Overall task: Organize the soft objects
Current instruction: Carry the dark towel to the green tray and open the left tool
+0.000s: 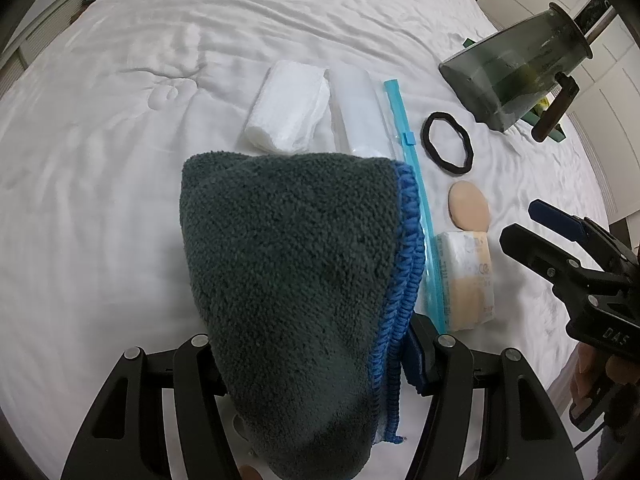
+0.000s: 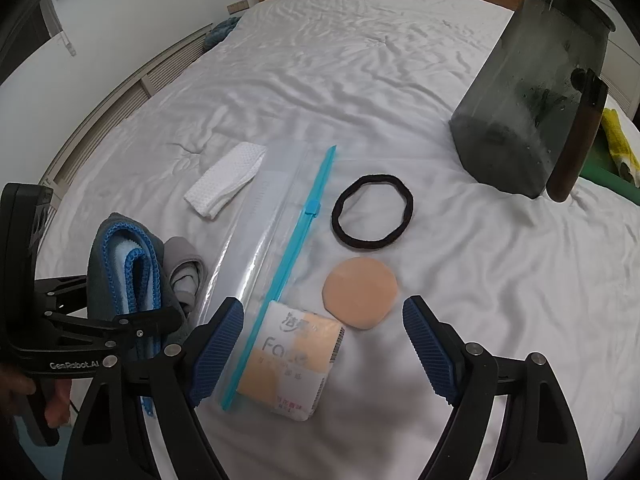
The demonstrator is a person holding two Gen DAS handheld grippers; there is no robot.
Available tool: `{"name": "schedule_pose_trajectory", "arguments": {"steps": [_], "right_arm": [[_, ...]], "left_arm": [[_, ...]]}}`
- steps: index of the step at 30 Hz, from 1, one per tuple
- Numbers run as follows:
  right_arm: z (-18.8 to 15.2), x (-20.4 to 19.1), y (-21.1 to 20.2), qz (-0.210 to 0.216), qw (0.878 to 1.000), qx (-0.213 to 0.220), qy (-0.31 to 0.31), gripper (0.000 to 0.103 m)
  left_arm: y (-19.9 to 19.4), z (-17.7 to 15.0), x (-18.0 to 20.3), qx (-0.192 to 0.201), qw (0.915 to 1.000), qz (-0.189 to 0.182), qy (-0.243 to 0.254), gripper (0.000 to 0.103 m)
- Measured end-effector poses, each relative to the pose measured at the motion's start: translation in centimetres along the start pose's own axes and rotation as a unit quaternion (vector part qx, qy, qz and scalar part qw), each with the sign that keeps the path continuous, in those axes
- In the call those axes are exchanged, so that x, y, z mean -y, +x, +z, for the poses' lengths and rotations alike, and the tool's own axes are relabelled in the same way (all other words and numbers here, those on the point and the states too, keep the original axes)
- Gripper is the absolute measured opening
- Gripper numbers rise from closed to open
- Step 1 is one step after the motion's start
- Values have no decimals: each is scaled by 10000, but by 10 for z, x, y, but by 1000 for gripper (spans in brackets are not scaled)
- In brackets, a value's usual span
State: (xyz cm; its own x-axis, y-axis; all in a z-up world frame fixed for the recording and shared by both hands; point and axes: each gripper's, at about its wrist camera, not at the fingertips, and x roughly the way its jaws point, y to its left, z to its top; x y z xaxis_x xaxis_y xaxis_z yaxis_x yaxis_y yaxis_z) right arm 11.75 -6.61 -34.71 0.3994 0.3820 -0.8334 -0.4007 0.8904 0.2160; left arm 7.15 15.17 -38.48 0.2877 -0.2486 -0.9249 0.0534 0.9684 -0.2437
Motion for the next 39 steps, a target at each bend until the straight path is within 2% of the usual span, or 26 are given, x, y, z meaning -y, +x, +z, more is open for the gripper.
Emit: {"name": "schedule_pose_trajectory", "arguments": {"steps": [14, 15, 17, 20, 29, 39], "right_arm": [[-1, 6, -6, 68, 10000, 41, 11, 79], [-1, 6, -7, 78, 10000, 48, 12, 79], [-1, 8, -10, 101, 9999, 68, 13, 78], [-2, 11, -14, 128, 9999, 90, 13, 77], [-3, 21, -19, 169, 9998, 99, 28, 73], [-3, 31, -30, 194, 9997, 114, 56, 70]], "left_arm": [[-17, -4, 13, 94, 9996, 223, 120, 59], [-19, -5, 14, 91, 9996, 223, 134, 57], [-22, -6, 16, 78, 9995, 244, 181, 39], [-23, -6, 17, 50, 9995, 234, 201, 32], [-16, 0, 19, -32, 9993, 344, 129, 24], [-48, -1, 24, 74, 9996, 286, 13, 23]]}}
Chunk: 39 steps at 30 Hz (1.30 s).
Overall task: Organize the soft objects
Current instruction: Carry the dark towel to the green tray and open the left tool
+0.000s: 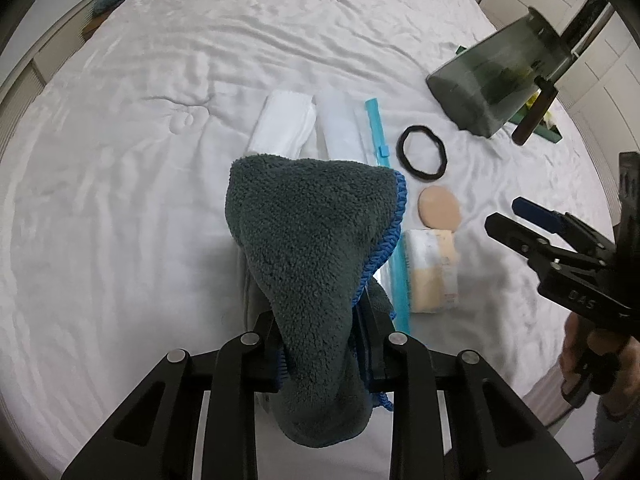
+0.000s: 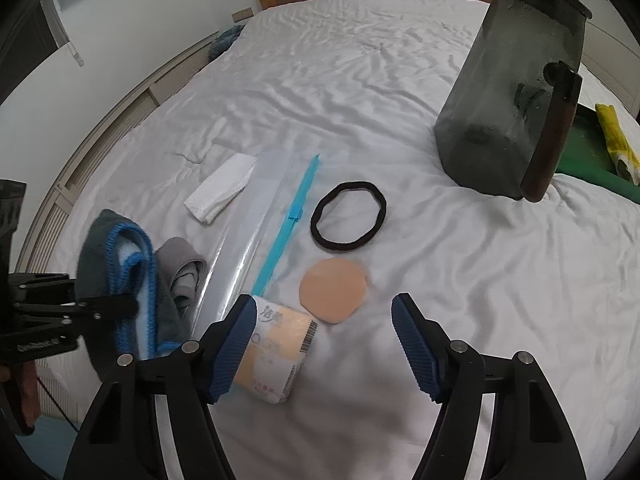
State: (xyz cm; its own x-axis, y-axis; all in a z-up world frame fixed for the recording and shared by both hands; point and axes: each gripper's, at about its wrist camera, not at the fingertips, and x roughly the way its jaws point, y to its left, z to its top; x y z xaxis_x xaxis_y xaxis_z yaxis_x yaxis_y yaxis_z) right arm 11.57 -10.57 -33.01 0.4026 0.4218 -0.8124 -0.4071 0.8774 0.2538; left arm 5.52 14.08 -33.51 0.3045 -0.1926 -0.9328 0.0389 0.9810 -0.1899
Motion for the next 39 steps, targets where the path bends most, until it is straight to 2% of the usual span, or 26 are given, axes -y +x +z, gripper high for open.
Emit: {"name": "schedule_pose_trajectory", "arguments": {"steps": [8, 12, 17, 22, 25, 27, 29, 33, 37, 39], "right_arm": [[2, 21, -20, -47, 9999, 66, 88, 70], [0, 41, -36, -132, 9996, 98, 208, 69], [-7, 85, -68, -439, 9978, 127, 471, 67], [-20, 151, -109, -929, 9916, 172, 880, 67], [-32, 195, -134, -1250, 9855, 155, 1138, 67], [-40, 226, -150, -1446, 9807, 136, 1306, 67], [-47, 249, -164, -1579, 9771, 129, 1421, 67], [-57, 292, -188, -1805, 9706, 141, 1587, 67], [-62, 326, -211, -1950, 9655, 196, 1713, 67], [-65, 339, -217, -2002, 9636, 213, 1760, 67]], "left_arm": [[-33, 3, -2, 26, 9998, 124, -158, 23], [-40, 10, 28, -17, 9999, -89, 117, 23], [-33, 29, 106, 10, 9947, -758, 697, 23], [-13, 59, 213, 25, 9806, -1455, 1315, 23], [5, 81, 282, 89, 9719, -1656, 1672, 23], [19, 102, 322, 134, 9703, -1673, 1740, 23], [35, 134, 366, 300, 9714, -1589, 1738, 23], [74, 215, 429, 628, 9804, -1105, 1504, 23], [119, 291, 462, 832, 9882, -379, 1231, 23], [143, 318, 467, 750, 9909, -106, 1115, 23]]}}
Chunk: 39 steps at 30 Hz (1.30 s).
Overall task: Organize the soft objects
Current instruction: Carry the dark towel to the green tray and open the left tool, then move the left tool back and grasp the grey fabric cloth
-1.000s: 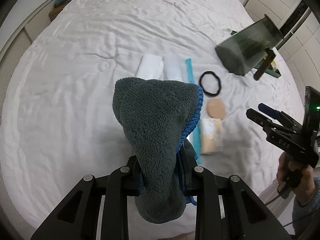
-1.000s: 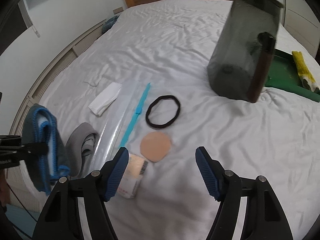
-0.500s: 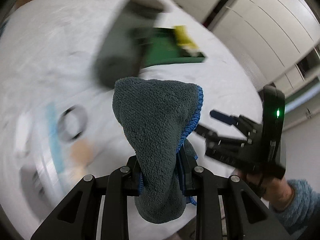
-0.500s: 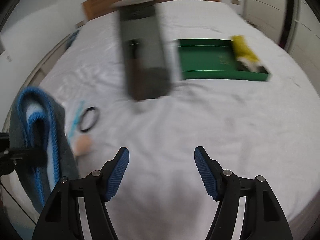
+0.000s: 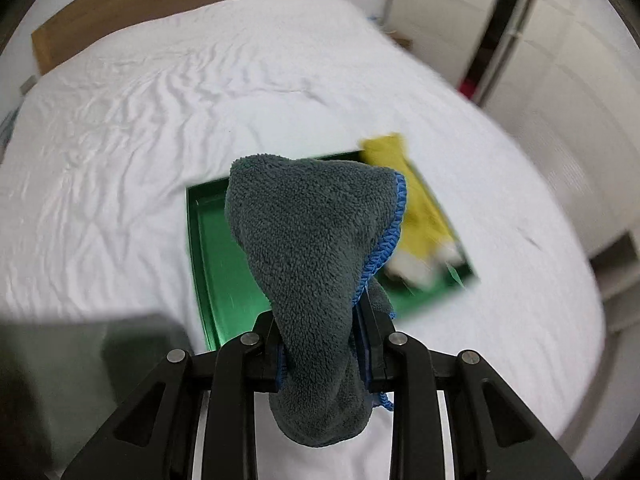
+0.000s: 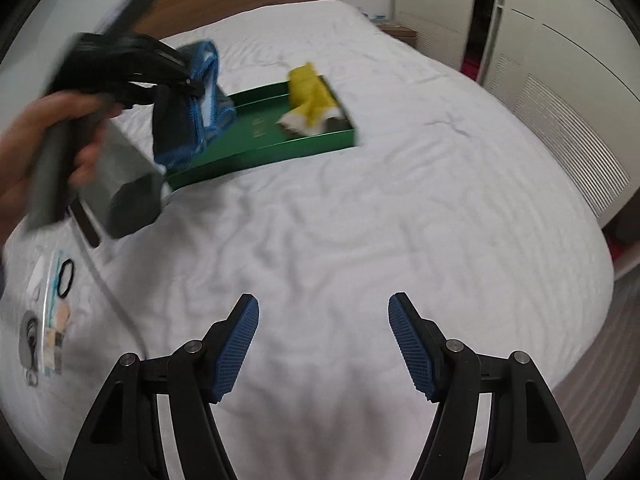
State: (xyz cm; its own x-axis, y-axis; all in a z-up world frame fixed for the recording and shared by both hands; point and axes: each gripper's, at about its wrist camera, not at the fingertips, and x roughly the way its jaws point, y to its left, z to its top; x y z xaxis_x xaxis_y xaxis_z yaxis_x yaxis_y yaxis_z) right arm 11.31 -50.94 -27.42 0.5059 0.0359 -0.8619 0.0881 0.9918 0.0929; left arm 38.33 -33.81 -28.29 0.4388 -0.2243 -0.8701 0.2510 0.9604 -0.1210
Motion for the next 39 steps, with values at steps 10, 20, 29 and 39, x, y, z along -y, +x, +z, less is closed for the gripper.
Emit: {"name": "schedule_pose_trajectory", "arguments": {"steps": [10, 20, 29, 39], "right_arm": [[-1, 29, 11, -49, 9997, -139, 180, 67], [4, -2, 23, 35, 9999, -83, 65, 67], [-12, -10, 16, -580, 9974, -434, -10, 68], [-19, -135, 9, -33, 9957, -437, -820, 68]], "left_arm": [[88, 17, -34, -607, 9929, 956, -351, 65], [20, 18, -6, 227, 9967, 761, -172, 87], [-104, -61, 38, 376, 9937, -1048, 105, 87], [-193, -225, -120, -120, 9993, -131, 338, 87]]}}
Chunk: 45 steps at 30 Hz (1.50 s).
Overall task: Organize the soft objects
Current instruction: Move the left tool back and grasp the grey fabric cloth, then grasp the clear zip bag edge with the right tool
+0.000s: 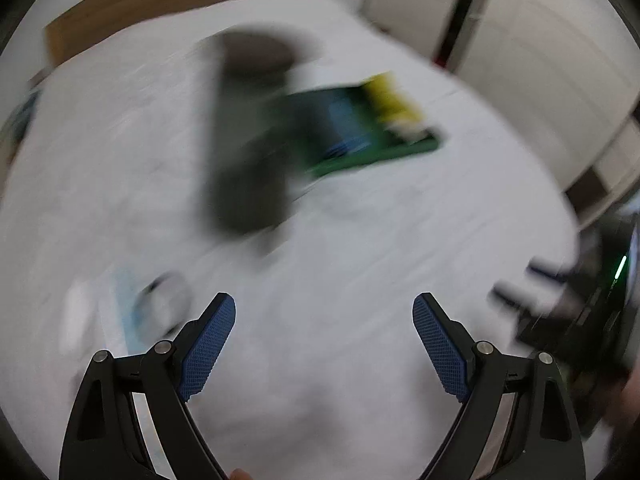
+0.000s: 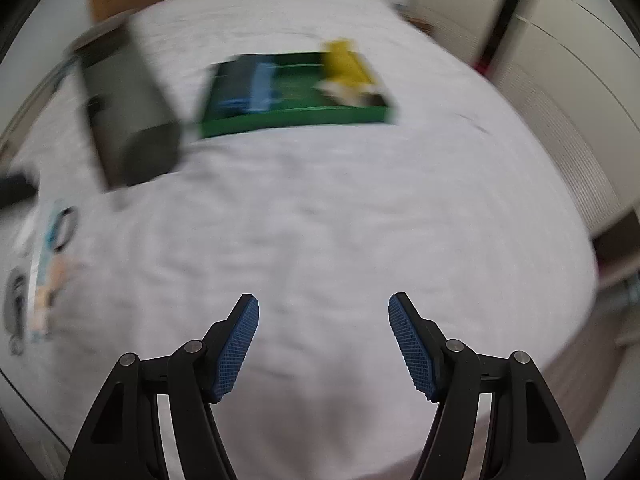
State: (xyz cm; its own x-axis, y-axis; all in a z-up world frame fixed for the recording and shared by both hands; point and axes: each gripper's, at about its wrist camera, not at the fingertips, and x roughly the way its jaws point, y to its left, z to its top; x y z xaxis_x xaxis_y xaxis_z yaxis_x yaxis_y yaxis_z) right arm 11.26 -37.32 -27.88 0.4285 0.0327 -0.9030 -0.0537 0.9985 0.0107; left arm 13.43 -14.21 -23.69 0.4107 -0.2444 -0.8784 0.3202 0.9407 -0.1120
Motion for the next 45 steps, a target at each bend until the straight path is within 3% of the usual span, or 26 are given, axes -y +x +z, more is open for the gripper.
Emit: {"name": "schedule_pose_trajectory", "arguments": {"steps": [4, 7, 12, 18, 24, 38, 45], "right_arm": [[8, -92, 4, 709, 9965, 123, -421, 68], [11, -148, 8, 1127, 9912, 210, -665, 68], [9, -215, 23, 1498, 9845, 248, -879, 68], [4, -247, 38, 1584, 9806, 241, -1129, 68], [7, -270, 56, 1680, 9789, 219, -1142, 68], [21, -325, 81, 2295, 9689, 68, -924, 68], [26, -343, 108, 2402, 9676, -178, -757, 68]], "left_arm": [[-17, -67, -103, -422, 9948, 787, -492, 87], [-20, -107, -166, -674, 9870, 1031, -1033, 87], [-10, -136, -221, -712, 9824, 814, -1525, 87], [21, -152, -244, -843, 9833, 658, -1470, 87], [48, -159, -255, -1010, 9842, 759, -1243, 87], [65, -166, -273, -1149, 9850, 778, -1022, 87], [66, -175, -283, -1162, 9871, 711, -845, 87]]}}
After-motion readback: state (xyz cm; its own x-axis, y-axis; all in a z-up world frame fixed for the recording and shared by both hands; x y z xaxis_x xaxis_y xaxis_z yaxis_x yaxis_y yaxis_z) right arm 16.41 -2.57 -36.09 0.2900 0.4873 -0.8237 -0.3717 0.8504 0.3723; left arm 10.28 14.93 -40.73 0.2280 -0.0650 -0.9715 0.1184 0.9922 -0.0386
